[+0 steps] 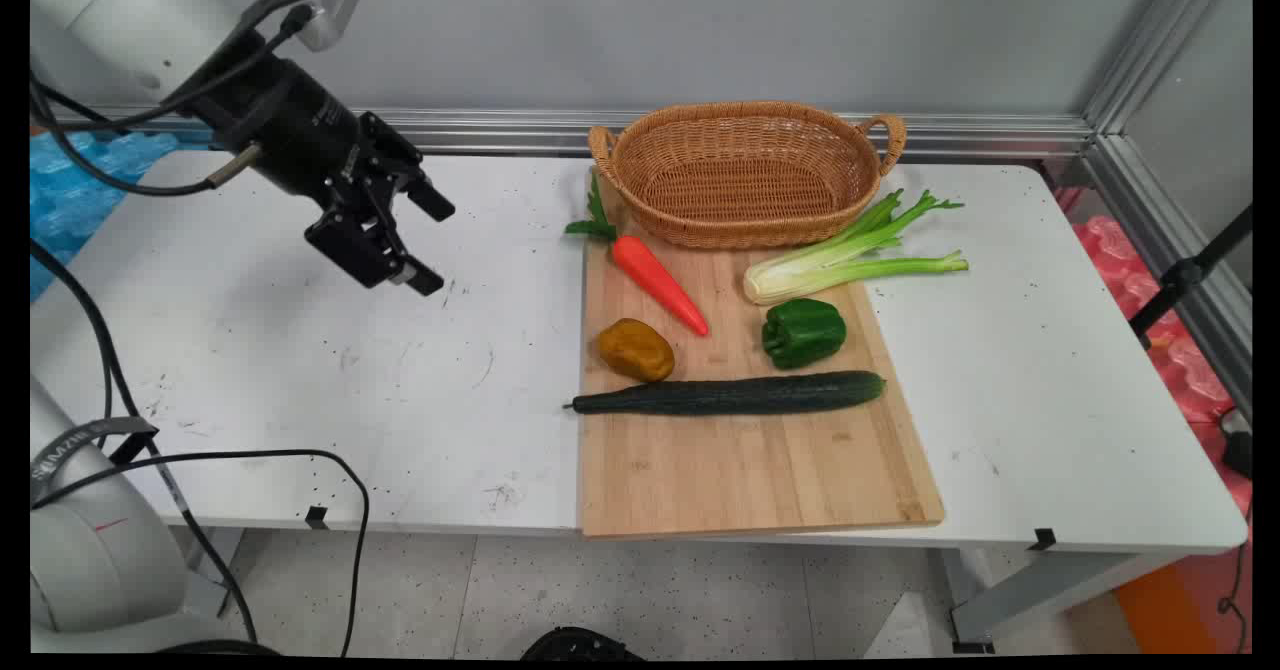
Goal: Pick up the potato from the cutting board
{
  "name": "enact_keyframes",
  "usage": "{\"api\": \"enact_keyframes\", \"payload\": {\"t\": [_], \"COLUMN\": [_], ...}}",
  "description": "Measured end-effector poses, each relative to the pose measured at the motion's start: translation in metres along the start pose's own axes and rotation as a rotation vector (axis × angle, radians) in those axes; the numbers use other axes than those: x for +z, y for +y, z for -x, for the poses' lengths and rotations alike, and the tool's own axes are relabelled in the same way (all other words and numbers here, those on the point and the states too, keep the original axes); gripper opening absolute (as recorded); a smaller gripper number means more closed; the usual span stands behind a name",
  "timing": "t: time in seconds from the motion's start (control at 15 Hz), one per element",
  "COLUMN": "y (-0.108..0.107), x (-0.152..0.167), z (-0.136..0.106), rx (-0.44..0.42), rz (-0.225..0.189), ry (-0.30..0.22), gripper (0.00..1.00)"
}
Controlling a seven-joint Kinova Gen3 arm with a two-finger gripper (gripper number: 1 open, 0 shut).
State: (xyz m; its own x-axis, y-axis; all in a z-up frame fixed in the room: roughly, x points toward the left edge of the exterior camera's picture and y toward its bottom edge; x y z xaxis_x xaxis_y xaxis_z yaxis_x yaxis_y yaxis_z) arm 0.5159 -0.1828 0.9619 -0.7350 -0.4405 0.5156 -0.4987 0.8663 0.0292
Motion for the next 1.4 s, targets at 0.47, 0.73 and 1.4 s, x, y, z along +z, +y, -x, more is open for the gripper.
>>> {"api": "enact_keyframes", "payload": {"t": [0.47, 0.73, 1.4], "y": [-0.005, -0.009, -0.021], "x": [-0.007, -0.005, 0.032], "z": [-0.010, -0.017, -0.054], "rx": [0.015, 0.033, 0.087], "rz": [-0.032, -0.038, -0.042], "ry": [0.059, 0.079, 0.104], "gripper": [1.00, 1.00, 1.00]}}
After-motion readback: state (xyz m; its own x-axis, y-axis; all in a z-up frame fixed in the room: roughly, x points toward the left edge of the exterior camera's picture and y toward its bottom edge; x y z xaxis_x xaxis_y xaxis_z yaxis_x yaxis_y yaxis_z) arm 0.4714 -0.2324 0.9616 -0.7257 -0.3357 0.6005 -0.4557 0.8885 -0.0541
